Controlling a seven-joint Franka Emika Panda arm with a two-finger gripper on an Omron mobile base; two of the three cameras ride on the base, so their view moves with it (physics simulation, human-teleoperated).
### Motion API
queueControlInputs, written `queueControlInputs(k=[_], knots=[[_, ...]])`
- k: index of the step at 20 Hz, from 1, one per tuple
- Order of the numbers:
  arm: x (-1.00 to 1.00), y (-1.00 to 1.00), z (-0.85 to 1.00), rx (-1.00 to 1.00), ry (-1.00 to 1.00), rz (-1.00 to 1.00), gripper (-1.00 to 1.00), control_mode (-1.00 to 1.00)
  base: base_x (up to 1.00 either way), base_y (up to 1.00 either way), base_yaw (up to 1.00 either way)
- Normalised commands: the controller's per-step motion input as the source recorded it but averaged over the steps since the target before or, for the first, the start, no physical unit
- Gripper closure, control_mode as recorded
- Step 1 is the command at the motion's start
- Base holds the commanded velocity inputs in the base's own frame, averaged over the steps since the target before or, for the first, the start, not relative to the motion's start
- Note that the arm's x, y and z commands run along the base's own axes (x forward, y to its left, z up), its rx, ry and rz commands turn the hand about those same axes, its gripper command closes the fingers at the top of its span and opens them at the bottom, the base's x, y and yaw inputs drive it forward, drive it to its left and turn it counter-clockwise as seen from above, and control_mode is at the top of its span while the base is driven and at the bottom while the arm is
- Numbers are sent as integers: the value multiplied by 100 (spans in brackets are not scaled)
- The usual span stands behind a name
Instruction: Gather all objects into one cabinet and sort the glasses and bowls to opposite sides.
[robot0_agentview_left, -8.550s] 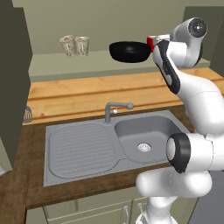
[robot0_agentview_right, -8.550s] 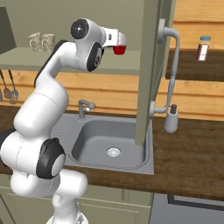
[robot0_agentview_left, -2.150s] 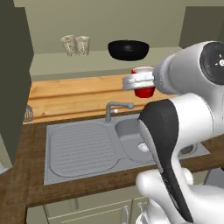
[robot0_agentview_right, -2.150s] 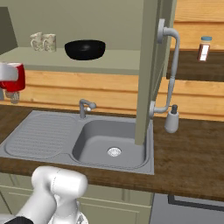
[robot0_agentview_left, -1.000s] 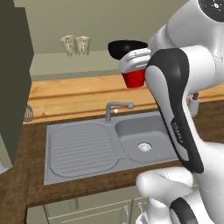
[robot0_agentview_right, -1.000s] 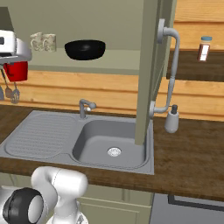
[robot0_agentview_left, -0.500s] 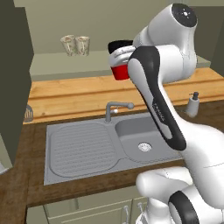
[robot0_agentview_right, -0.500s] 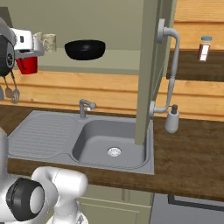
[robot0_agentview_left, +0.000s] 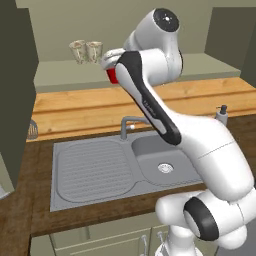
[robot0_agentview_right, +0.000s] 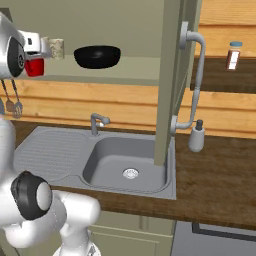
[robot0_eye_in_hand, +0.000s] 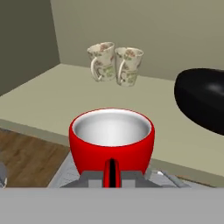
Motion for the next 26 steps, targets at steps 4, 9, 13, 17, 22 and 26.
queueControlInputs(k=[4,9,13,17,22,26], knots=[[85,26,0,0,0,0,100,-100,0,0,0],[72,20,-1,0,0,0,100,-100,0,0,0],[61,22,-18,0,-1,0,100,-100,0,0,0],[62,22,-25,0,-7,0,100,-100,0,0,0],[60,19,-17,0,-13,0,100,-100,0,0,0],[42,12,-3,0,-22,-1,100,-100,0,0,0]])
